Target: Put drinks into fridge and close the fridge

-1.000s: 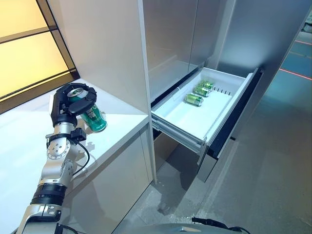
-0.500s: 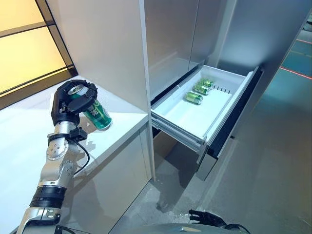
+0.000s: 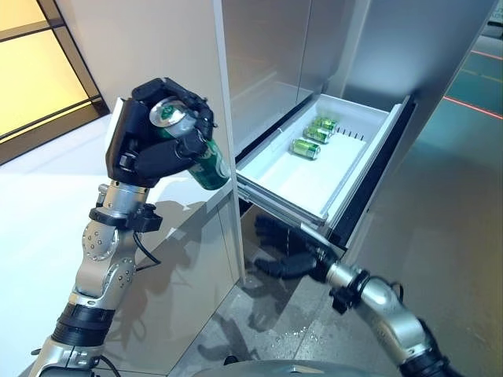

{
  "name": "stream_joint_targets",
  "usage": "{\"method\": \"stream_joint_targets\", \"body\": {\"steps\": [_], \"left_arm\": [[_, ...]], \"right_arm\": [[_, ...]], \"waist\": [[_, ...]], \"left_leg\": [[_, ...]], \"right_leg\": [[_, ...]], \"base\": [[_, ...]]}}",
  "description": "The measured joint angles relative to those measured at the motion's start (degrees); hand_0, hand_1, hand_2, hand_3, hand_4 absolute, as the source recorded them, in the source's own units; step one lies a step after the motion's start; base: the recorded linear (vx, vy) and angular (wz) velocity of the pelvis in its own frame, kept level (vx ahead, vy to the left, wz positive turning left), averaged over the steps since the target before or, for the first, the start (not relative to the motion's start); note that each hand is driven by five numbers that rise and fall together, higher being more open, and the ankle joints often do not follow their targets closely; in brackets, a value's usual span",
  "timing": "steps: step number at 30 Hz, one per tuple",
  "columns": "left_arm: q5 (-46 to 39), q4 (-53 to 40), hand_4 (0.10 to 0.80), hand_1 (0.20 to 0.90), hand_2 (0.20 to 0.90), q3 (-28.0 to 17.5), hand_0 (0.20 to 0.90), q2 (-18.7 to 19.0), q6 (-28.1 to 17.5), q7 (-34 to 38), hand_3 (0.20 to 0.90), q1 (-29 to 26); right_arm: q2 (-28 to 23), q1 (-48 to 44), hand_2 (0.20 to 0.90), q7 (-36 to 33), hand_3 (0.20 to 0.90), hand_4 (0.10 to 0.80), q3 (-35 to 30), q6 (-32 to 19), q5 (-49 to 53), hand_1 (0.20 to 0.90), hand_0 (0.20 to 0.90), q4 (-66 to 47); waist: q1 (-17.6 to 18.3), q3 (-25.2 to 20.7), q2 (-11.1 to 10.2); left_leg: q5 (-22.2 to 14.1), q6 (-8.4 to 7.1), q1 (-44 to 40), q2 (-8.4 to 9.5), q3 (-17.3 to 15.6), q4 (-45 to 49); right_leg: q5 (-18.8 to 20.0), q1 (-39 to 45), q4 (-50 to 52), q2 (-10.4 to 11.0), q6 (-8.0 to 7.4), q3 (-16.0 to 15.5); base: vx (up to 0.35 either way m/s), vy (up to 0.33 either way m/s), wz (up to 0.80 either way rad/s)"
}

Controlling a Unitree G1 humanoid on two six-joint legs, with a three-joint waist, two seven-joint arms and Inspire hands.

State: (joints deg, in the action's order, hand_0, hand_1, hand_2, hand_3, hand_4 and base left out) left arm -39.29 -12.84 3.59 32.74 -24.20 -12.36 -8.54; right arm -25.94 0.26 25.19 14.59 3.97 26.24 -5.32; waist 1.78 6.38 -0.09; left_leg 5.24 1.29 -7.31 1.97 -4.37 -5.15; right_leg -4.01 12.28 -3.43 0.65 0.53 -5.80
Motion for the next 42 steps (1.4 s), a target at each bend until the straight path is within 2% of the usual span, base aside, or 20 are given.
{"method": "stream_joint_targets", "body": {"steps": [7, 13, 19, 25, 32, 36, 42], "left_arm": [[1.03, 0.02, 0.100, 0.300, 0.300, 2.37, 0.300, 0.05, 0.89, -4.11, 0.200, 0.00], [2.75, 0.02, 0.100, 0.300, 0.300, 5.28, 0.300, 0.05, 4.56, -4.60, 0.200, -0.16], [3.54, 0.02, 0.100, 0.300, 0.300, 8.31, 0.300, 0.49, 8.05, -4.86, 0.200, -0.48], [5.78, 0.02, 0.100, 0.300, 0.300, 10.77, 0.300, 1.82, 8.82, -4.81, 0.200, -1.74], [5.76, 0.02, 0.100, 0.300, 0.300, 11.20, 0.300, 2.64, 9.45, -4.88, 0.200, -2.06], [5.69, 0.03, 0.100, 0.300, 0.300, 12.16, 0.300, 3.33, 9.70, -5.66, 0.200, -2.21], [3.34, 0.04, 0.100, 0.300, 0.300, 12.70, 0.300, 3.64, 12.63, -6.70, 0.200, -2.21]], "right_arm": [[-0.34, -7.07, 0.900, -4.32, 0.900, 0.800, -0.65, -1.06, 2.04, 0.900, 0.900, -5.83], [-0.66, -7.79, 0.900, -6.37, 0.900, 0.800, 0.84, 0.14, 6.41, 0.900, 0.900, -5.83], [-2.30, -8.74, 0.900, -5.55, 0.900, 0.800, 4.80, 3.04, 9.36, 0.900, 0.900, -5.83], [-3.07, -12.37, 0.900, -4.20, 0.900, 0.800, 7.64, 6.48, 10.20, 0.900, 0.900, -5.82], [-4.88, -12.51, 0.900, -2.44, 0.900, 0.800, 7.74, 7.65, 11.59, 0.900, 0.900, -5.83], [-5.39, -12.51, 0.900, -2.46, 0.900, 0.800, 7.76, 10.16, 15.17, 0.900, 0.900, -5.82], [-6.34, -12.51, 0.900, -2.48, 0.900, 0.800, 8.66, 12.80, 19.91, 0.900, 0.900, -5.31]], "waist": [[-0.08, 0.44, 0.69], [-0.48, 0.61, 0.94], [-0.38, 0.63, 0.93], [-0.49, 0.67, 0.87], [-0.52, 0.74, 0.75], [-0.53, 0.75, 0.74], [-0.55, 0.75, 0.73]], "left_leg": [[-0.02, 0.01, 0.02, -0.02, -0.29, 0.01], [-0.02, 0.02, 0.04, 0.02, -0.12, 0.01], [-0.02, 0.02, 0.09, 0.04, 0.03, 0.01], [-0.02, 0.01, 0.10, 0.06, 0.11, 0.02], [-0.02, 0.01, 0.12, 0.08, 0.11, 0.02], [-0.02, 0.01, 0.12, 0.08, 0.11, 0.02], [-0.02, 0.01, 0.11, 0.08, 0.12, 0.02]], "right_leg": [[0.02, -0.11, -0.04, -0.02, -0.04, 0.32], [0.02, -0.07, -0.05, -0.02, -0.04, 0.25], [0.03, 0.00, -0.20, -0.04, -0.04, 0.14], [0.03, 0.08, -0.37, -0.06, -0.04, 0.06], [0.03, 0.09, -0.39, -0.06, -0.04, 0.06], [0.03, 0.09, -0.39, -0.07, -0.04, 0.07], [0.03, 0.09, -0.38, -0.08, -0.03, 0.07]], "base": [[-0.010, -0.002, -0.02], [0.000, 0.000, 0.00], [0.000, 0.000, 0.00], [0.000, 0.000, 0.00], [0.000, 0.000, 0.00], [0.000, 0.000, 0.00], [0.000, 0.000, 0.00]]}}
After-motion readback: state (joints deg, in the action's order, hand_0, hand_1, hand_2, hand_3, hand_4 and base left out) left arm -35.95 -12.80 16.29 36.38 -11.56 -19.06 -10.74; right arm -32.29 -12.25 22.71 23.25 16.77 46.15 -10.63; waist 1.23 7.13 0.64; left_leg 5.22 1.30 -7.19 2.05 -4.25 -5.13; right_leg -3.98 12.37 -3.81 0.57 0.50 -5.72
